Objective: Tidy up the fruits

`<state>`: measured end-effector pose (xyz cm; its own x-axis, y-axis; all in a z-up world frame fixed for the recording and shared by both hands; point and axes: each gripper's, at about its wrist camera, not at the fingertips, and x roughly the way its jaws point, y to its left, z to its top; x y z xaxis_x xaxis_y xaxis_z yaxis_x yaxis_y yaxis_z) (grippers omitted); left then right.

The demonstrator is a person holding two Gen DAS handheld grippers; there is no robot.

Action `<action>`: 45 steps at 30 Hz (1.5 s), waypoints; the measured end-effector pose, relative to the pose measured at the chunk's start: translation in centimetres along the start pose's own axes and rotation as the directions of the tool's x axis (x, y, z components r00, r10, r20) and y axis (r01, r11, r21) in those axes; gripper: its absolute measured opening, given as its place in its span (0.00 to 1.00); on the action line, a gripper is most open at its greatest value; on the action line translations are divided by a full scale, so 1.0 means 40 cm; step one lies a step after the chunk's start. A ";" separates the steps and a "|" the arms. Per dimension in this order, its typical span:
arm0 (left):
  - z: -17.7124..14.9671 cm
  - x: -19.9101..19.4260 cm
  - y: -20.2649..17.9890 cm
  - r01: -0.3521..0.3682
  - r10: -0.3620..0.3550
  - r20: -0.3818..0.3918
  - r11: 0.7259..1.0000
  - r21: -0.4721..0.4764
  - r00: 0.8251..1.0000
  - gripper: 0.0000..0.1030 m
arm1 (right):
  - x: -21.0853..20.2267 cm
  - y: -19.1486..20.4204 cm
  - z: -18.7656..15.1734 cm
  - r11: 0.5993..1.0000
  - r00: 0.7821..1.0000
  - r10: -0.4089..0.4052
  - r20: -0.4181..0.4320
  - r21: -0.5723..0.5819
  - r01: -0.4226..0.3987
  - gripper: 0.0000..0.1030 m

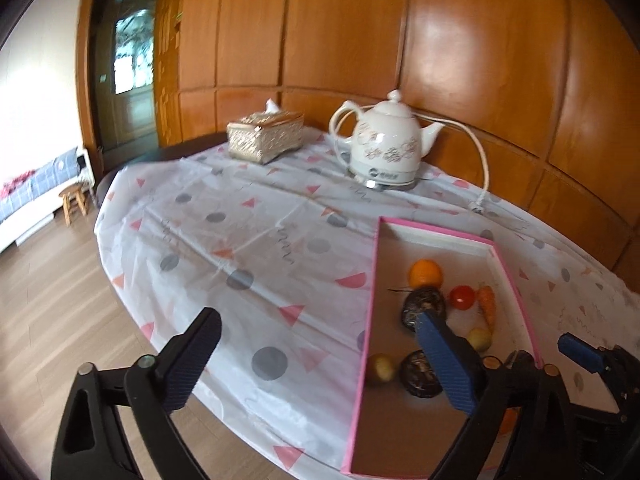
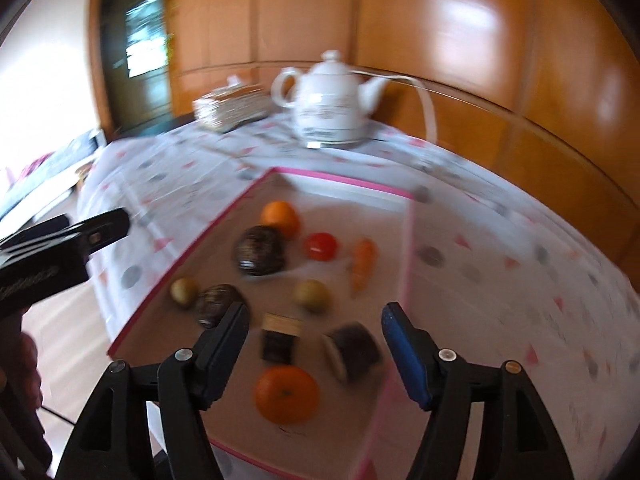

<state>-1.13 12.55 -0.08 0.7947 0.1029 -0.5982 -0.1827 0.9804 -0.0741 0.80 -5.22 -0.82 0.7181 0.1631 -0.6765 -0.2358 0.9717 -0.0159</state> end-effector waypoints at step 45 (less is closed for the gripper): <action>-0.004 -0.040 -0.099 -0.031 0.024 0.055 0.991 0.129 0.998 1.00 | -0.029 -0.064 -0.044 0.992 0.996 -0.088 0.016 0.094 0.086 0.68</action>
<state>-1.79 8.49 1.04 0.8208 0.1357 -0.5548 -0.1313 0.9902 0.0480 -0.59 -8.22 -1.28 0.7462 0.0794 -0.6610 -0.1106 0.9939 -0.0054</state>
